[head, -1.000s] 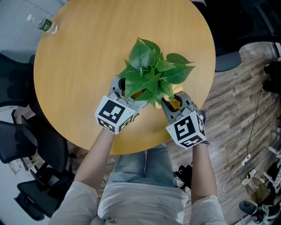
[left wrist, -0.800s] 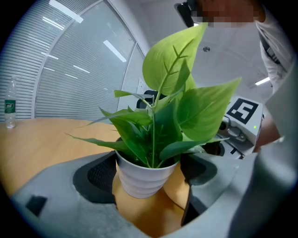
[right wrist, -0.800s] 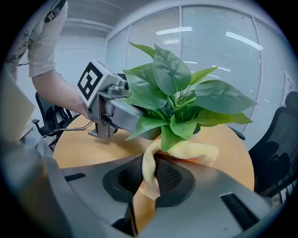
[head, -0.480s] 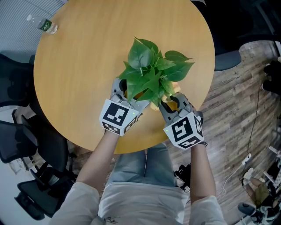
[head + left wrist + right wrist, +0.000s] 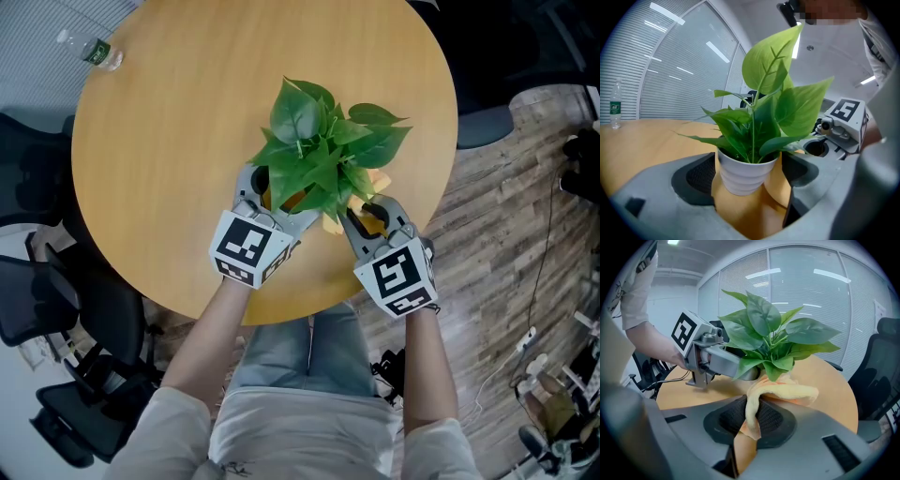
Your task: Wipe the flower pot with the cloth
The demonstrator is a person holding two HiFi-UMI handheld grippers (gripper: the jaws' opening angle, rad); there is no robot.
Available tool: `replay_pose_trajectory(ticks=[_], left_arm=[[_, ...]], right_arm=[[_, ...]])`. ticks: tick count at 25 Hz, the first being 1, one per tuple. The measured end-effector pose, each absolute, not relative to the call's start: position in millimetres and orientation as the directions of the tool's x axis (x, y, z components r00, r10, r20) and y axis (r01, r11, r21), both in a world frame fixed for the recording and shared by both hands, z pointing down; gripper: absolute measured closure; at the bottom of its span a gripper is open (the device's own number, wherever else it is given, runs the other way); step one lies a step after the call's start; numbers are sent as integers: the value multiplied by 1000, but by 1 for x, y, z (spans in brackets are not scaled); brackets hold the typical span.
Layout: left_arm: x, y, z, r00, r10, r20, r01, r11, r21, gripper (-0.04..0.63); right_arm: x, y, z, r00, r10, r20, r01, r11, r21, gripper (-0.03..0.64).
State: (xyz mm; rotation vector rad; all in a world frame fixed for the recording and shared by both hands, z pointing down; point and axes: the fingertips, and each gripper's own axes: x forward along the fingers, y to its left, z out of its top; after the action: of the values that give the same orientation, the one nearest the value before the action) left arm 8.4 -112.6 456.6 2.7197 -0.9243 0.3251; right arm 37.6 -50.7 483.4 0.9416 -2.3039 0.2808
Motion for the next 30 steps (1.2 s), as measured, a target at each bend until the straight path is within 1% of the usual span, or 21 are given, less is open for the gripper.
replay_pose_trajectory(ticks=[8,10,13,20,22,26,30], left_arm=[[-8,-89,448,773,-552,312,-619,-762,187,155],[-12,-80,446,774,-543,326,-617,-763,193,166],[-17,-68,439,775,-534,340,-614,-763,201,216],[-29,-40,399,767,-562,311,-634,-738,230,405],[-31,-32,389,762,-566,315,-640,-732,234,439],[-33,-19,367,744,-578,336,-657,-723,213,504],[-33,-10,347,718,-590,369,-679,-709,189,546]], right_arm=[[59,-35,464,-529,-618,581,-773,633,-30,571],[62,-29,457,-528,-622,578,-782,621,-45,571],[66,-20,445,-528,-623,577,-786,615,-56,571],[72,5,410,-546,-626,557,-792,602,-99,571],[73,11,395,-555,-631,542,-793,597,-117,571],[72,20,369,-554,-645,526,-793,602,-97,571],[66,24,338,-561,-665,492,-789,610,-75,571]])
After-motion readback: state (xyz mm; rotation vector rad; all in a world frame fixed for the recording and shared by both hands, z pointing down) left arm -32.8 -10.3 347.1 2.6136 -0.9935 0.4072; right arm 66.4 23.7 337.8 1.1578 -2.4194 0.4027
